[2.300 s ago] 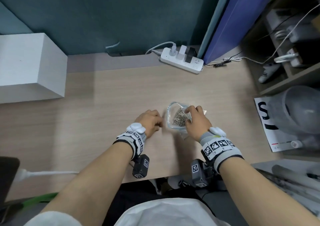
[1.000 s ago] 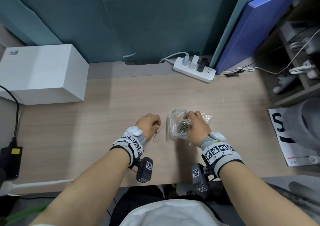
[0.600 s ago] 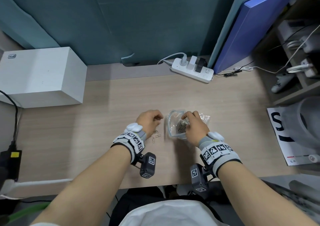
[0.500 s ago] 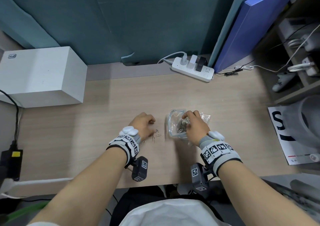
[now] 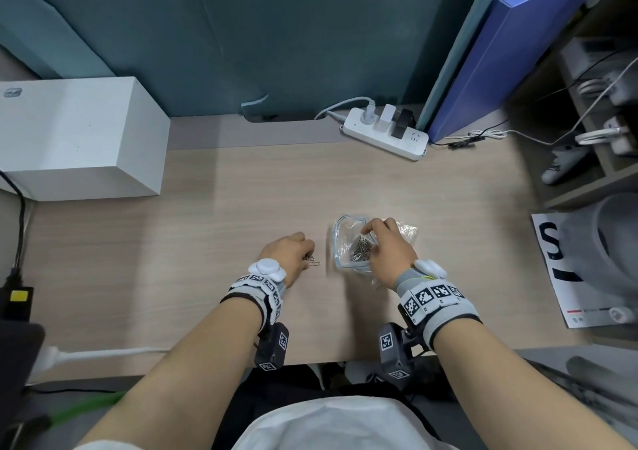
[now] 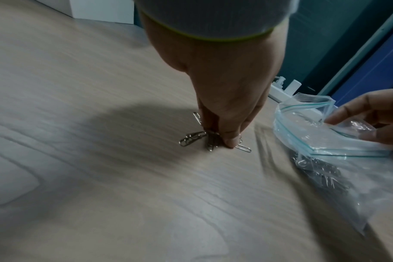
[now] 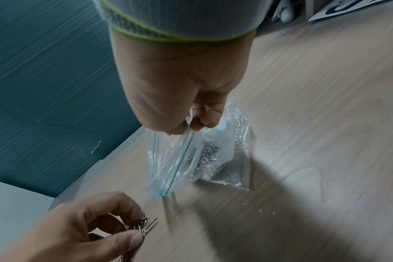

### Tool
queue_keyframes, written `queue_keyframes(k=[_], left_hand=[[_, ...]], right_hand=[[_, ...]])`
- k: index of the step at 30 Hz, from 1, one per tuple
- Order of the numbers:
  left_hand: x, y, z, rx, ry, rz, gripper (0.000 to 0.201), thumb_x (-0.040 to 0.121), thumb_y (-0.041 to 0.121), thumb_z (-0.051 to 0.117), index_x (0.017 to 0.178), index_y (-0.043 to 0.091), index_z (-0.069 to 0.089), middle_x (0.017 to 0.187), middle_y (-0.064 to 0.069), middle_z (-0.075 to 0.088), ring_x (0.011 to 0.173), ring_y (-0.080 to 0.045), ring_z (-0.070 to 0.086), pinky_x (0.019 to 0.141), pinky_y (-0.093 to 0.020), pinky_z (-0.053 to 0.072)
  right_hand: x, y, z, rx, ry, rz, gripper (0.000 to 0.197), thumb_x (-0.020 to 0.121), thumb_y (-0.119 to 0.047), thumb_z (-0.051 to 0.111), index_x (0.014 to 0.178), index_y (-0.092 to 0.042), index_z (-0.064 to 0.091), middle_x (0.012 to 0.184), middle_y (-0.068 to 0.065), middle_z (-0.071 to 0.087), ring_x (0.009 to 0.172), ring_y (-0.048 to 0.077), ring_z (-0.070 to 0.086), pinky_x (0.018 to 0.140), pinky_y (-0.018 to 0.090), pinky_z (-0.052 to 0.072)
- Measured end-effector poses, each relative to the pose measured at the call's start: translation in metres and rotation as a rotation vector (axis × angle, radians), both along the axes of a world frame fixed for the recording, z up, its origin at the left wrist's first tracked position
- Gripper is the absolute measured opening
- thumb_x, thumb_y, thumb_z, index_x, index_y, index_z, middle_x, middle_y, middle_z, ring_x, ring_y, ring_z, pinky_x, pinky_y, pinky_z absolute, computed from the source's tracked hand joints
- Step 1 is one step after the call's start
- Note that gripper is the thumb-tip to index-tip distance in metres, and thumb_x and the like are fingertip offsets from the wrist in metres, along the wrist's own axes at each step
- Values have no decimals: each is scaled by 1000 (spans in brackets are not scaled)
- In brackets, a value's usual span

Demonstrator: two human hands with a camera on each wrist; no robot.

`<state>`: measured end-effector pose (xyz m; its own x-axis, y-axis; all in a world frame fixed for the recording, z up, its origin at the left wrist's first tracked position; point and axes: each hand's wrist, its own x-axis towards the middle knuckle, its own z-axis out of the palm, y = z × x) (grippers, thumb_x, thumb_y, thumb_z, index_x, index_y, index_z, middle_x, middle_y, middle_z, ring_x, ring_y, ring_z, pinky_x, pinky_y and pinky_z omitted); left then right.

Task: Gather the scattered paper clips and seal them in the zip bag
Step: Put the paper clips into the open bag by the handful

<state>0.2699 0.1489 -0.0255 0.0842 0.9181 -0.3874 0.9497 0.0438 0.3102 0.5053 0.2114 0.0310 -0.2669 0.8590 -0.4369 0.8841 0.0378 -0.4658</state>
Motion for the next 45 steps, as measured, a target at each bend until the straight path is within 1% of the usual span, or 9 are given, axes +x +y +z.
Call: queue_keyframes(k=[7, 14, 18, 22, 28, 34, 39, 42, 45], left_hand=[[2, -2, -9, -47, -48, 94, 23, 91, 20, 67, 91, 35, 49, 102, 11, 49, 81, -20, 59, 69, -39, 55], [-3, -7, -10, -35, -56, 64, 21, 94, 27, 64, 90, 34, 45, 97, 12, 50, 76, -16, 57, 65, -34, 52], [-5, -6, -10, -64, -22, 25, 16, 96, 31, 63, 94, 30, 48, 97, 12, 49, 79, -19, 57, 68, -36, 52], [-5, -9, -9, -46, 6, -7, 16, 96, 34, 63, 100, 24, 53, 104, 4, 54, 86, -26, 59, 71, -40, 52], [-9, -17, -7, 41, -25, 20, 17, 94, 35, 64, 105, 27, 54, 109, 6, 51, 89, -22, 57, 66, -36, 51], [-27, -21, -5, 130, -84, -112, 31, 94, 19, 61, 122, 33, 63, 115, 8, 59, 98, -22, 59, 78, -37, 51], [-20, -18, 5, 62, -102, -161, 31, 91, 21, 65, 120, 31, 67, 118, 10, 61, 106, -18, 54, 82, -33, 47], [-15, -18, 5, 32, -129, -129, 26, 91, 25, 64, 117, 30, 68, 117, 10, 60, 109, -19, 56, 83, -37, 52], [-16, -18, 3, -21, -167, -117, 36, 81, 34, 66, 117, 31, 67, 116, 12, 59, 109, -16, 57, 85, -37, 53]], right_hand=[[3, -2, 0, -14, 2, -6, 45, 89, 2, 43, 114, -35, 49, 121, -9, 42, 73, 30, 62, 51, 33, 40], [4, -3, 1, -5, 0, -6, 46, 89, 2, 45, 115, -35, 50, 122, -8, 42, 75, 28, 59, 59, 35, 45], [5, -3, 2, 3, 0, -11, 45, 89, 2, 44, 115, -35, 50, 121, -9, 42, 74, 29, 59, 63, 37, 49], [6, -3, 2, 11, 19, -8, 45, 88, 3, 43, 115, -32, 50, 121, -7, 43, 75, 30, 61, 63, 37, 48], [7, -3, 1, 10, 11, 3, 45, 89, 4, 44, 115, -32, 50, 120, -7, 42, 71, 28, 61, 55, 33, 41], [4, 0, 2, 13, -2, 15, 47, 88, 3, 45, 118, -32, 50, 121, -5, 43, 72, 29, 61, 58, 33, 43], [2, -2, 1, 12, 0, 16, 45, 90, 2, 43, 119, -32, 50, 122, -5, 43, 74, 30, 62, 61, 38, 50], [3, -2, 0, 9, -5, 16, 44, 90, 2, 44, 119, -31, 50, 123, -4, 44, 77, 30, 62, 64, 39, 51], [4, -2, 1, 1, -7, 7, 45, 90, 3, 43, 118, -31, 50, 123, -5, 44, 75, 31, 61, 64, 39, 50]])
